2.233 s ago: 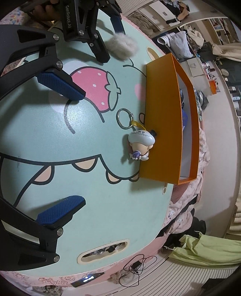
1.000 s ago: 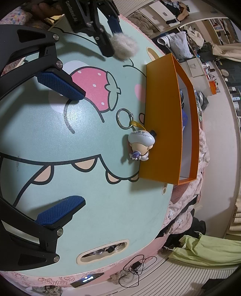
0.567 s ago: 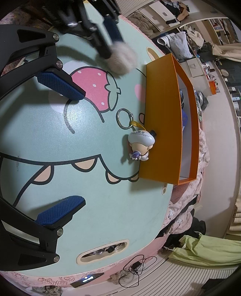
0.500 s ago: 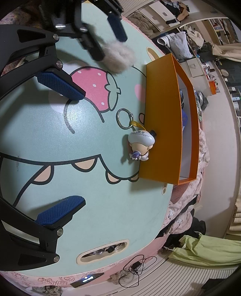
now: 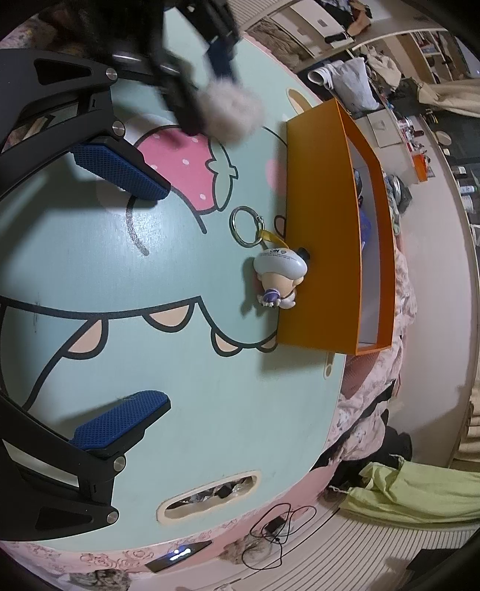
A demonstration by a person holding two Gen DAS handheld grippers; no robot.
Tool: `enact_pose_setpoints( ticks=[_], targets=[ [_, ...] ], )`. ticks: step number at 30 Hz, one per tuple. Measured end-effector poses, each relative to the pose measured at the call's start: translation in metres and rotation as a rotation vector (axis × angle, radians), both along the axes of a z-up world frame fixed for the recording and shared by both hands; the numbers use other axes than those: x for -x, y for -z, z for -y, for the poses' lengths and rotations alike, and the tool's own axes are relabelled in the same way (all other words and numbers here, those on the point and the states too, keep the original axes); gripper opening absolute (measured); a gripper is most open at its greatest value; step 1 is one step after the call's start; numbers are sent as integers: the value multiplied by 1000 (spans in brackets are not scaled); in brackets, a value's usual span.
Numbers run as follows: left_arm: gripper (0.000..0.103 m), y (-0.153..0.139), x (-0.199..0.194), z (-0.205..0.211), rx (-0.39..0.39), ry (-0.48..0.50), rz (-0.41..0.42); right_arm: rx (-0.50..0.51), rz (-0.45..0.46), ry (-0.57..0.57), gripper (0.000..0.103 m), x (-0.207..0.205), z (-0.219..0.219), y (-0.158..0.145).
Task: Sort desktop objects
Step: 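Grasp the white fluffy ball on the table with the left gripper, then grasp the white figure keychain on the table with the right gripper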
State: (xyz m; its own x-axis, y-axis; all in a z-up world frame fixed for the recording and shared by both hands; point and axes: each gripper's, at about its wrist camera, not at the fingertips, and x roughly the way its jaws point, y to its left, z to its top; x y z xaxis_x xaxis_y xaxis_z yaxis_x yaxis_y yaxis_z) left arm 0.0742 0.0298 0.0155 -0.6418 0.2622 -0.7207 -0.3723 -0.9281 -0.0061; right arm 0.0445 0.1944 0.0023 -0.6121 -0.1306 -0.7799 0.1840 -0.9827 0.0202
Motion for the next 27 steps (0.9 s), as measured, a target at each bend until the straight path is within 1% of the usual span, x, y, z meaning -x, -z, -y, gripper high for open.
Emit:
enact_pose_setpoints(
  ticks=[3,7,10,11,12,13,14,18,20,23,25,27],
  targets=[
    [23,0,-6,3,-5,-23,-28,0,0,-1,103,0,0,0],
    [23,-7,-14,14,-39,-66,-82,1,-1,-1,103,0,0,0],
    [24,-10,-16,18,-53,-80,-100,3,-2,2,103,0,0,1],
    [30,-10,-16,19,-53,-88,-103,3,-2,2,103,0,0,1],
    [53,-10,-15,20,-53,-96,-100,3,-1,1,103,0,0,1],
    [66,-9,-13,20,-58,-101,-93,3,0,-1,103,0,0,1],
    [75,-10,-11,22,-68,-104,-89,1,4,-3,103,1,0,1],
    [76,-10,-6,31,-103,-132,-68,9,40,-42,103,7,3,-1],
    [76,-7,-3,31,-108,-138,-46,22,34,-51,103,12,4,-5],
    [76,-5,-1,30,-106,-131,-32,13,2,-8,103,27,4,-15],
    [76,-4,-1,27,-96,-122,-28,22,24,17,103,43,4,-17],
    [76,-4,-1,26,-92,-118,-27,54,34,25,103,56,4,-18]
  ],
)
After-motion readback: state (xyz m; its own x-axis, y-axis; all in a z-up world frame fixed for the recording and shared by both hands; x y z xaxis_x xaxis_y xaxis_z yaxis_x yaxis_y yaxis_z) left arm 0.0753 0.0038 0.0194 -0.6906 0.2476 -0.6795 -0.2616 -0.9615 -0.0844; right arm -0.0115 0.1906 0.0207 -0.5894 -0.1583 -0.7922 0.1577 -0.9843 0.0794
